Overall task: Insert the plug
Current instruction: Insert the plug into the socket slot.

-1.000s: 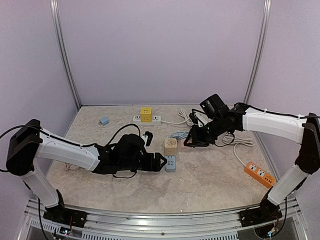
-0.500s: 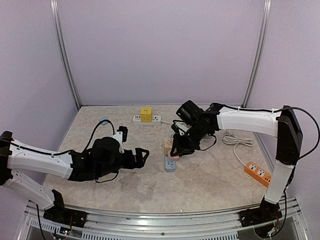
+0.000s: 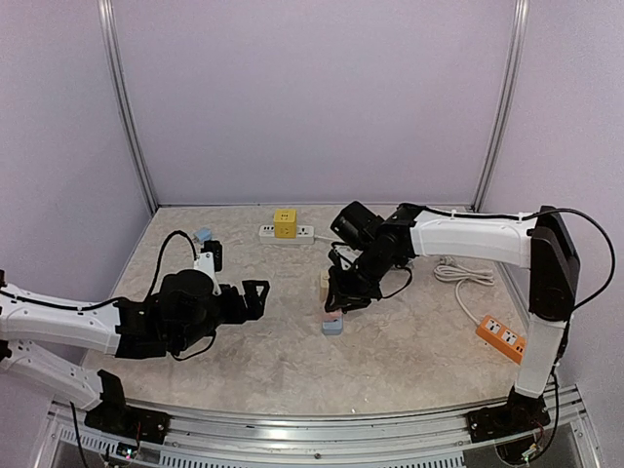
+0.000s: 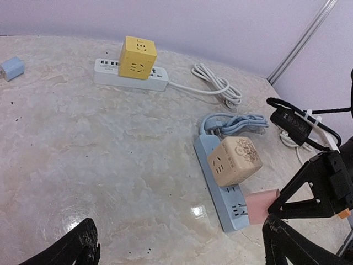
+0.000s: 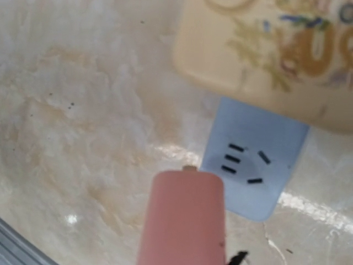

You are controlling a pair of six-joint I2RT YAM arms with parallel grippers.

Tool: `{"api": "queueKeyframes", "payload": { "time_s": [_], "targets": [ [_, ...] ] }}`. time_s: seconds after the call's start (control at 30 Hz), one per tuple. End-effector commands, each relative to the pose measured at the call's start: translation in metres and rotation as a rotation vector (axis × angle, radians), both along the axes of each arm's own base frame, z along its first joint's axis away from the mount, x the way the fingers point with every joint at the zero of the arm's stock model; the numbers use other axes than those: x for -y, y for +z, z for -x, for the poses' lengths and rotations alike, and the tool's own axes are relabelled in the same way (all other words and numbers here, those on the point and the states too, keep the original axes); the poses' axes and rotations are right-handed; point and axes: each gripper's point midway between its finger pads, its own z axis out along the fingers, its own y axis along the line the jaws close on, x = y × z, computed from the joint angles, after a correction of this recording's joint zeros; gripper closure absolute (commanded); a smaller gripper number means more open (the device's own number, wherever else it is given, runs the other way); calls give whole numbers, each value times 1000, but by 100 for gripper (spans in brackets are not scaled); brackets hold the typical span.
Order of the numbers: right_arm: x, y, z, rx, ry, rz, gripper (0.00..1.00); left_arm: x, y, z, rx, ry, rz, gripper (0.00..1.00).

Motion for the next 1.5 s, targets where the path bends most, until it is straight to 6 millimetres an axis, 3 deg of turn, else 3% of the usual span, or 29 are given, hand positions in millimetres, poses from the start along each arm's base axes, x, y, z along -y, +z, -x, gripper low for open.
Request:
{"api": "queueKeyframes", "payload": {
  "time_s": [0.0,1.47],
  "targets": [
    [3,-10,2,-38,-48,43,100,-22,-6,-2,-8,96,-72,1],
    [16,-36,-16,-117,-141,209,100,-41,0,-9,51,120,-133,1]
  ]
}}
